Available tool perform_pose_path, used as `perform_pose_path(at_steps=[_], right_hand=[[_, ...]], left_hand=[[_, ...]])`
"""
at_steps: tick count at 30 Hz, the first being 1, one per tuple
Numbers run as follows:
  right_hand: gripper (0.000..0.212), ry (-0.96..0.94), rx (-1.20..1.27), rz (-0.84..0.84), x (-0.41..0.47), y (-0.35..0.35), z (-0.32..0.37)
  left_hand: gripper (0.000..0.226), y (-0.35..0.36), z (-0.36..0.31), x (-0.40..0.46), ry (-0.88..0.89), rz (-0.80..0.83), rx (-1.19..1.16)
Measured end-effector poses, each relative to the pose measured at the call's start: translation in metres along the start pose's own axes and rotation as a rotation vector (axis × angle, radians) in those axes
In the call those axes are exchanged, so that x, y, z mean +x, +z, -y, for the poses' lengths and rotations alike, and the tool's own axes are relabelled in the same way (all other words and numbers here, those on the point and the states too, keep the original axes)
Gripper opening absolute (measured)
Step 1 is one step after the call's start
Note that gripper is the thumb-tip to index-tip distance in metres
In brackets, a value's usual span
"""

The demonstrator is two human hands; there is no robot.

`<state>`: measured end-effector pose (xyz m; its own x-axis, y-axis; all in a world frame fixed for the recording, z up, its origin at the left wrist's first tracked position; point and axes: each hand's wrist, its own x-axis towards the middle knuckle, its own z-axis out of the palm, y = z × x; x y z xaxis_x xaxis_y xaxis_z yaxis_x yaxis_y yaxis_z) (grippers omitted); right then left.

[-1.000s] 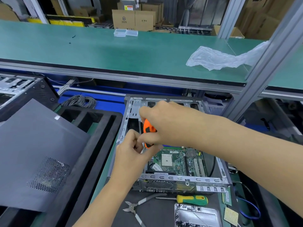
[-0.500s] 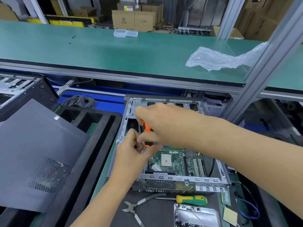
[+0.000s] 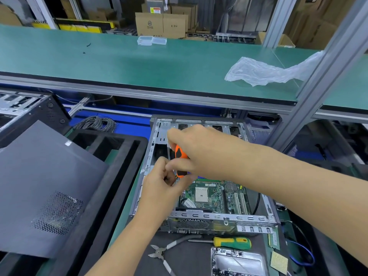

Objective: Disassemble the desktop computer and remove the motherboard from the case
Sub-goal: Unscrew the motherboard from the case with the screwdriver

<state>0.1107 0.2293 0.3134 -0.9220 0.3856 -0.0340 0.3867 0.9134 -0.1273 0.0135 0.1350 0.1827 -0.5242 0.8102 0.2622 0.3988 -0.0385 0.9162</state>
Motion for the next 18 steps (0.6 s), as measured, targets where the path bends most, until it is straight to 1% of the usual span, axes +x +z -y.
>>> perform_pose_path(at_steps=[4, 7, 13, 18], right_hand=[[0.023, -0.007, 0.076, -0.09, -0.001, 0.002, -0.009], [0.021, 0.039, 0.15, -0.15, -0.005, 0.0, -0.022], [0.018, 0.268, 0.278, -0.231, -0.026, -0.005, -0.068], [0.017, 0.501, 0.371, -0.342, -0.06, 0.004, -0.114]], left_hand=[[0.034, -0.005, 0.004, -0.002, -0.054, 0.04, -0.079], [0.031, -0.009, 0.012, -0.003, -0.111, 0.004, -0.148], [0.037, -0.017, 0.035, 0.001, -0.285, -0.038, -0.148], [0.053, -0.019, 0.049, 0.001, -0.339, -0.036, -0.178]])
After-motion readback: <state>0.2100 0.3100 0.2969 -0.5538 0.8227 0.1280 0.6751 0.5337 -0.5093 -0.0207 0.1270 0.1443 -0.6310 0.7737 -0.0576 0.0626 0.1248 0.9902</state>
